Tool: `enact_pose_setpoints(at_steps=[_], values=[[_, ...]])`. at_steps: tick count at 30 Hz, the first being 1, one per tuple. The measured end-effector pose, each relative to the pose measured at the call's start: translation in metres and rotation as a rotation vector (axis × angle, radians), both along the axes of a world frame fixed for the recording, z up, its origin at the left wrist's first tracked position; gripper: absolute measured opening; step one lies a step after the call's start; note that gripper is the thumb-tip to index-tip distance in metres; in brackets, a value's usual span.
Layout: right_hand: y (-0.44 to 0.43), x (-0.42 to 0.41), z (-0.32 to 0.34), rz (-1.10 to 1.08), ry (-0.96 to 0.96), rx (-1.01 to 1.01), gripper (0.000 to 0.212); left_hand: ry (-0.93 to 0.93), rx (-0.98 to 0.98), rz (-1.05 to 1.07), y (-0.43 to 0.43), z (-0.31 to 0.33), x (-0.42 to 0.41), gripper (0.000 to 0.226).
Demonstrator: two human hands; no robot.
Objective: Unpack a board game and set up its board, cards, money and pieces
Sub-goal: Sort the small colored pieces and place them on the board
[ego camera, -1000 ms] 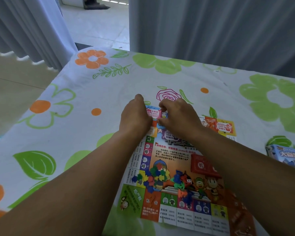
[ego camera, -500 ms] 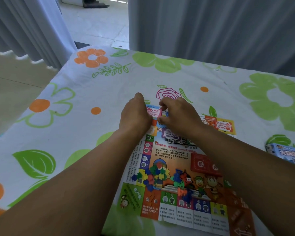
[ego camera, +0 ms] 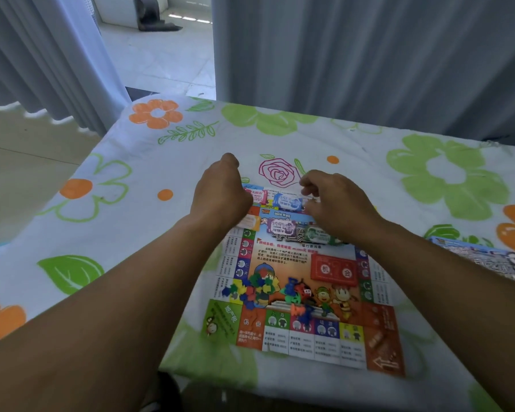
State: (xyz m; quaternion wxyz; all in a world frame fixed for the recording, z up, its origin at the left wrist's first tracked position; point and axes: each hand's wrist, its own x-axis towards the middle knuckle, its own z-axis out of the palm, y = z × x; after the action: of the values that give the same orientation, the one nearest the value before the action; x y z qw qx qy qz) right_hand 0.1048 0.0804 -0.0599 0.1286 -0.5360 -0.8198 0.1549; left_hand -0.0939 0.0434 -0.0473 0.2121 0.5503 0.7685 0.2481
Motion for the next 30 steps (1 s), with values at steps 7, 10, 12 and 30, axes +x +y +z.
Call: enact_pose_setpoints(at_steps=[7, 10, 12, 30], values=[[-0.064, 0.033, 0.023, -0.024, -0.046, -0.161, 0.019, 0.012, -0.132, -0.097, -0.061, 0.034, 0.020, 0.038], [-0.096, 0.039, 0.025, -0.028, -0.068, -0.285, 0.026, 0.044, -0.266, -0.216, -0.091, 0.038, 0.033, 0.035], [-0.113, 0.038, 0.020, -0.010, -0.111, -0.326, 0.031, 0.050, -0.314, -0.269, -0.110, 0.037, 0.041, 0.033], [-0.120, 0.013, -0.021, 0.039, -0.221, -0.257, 0.028, 0.136, -0.418, -0.425, -0.108, 0.021, 0.056, 0.034]])
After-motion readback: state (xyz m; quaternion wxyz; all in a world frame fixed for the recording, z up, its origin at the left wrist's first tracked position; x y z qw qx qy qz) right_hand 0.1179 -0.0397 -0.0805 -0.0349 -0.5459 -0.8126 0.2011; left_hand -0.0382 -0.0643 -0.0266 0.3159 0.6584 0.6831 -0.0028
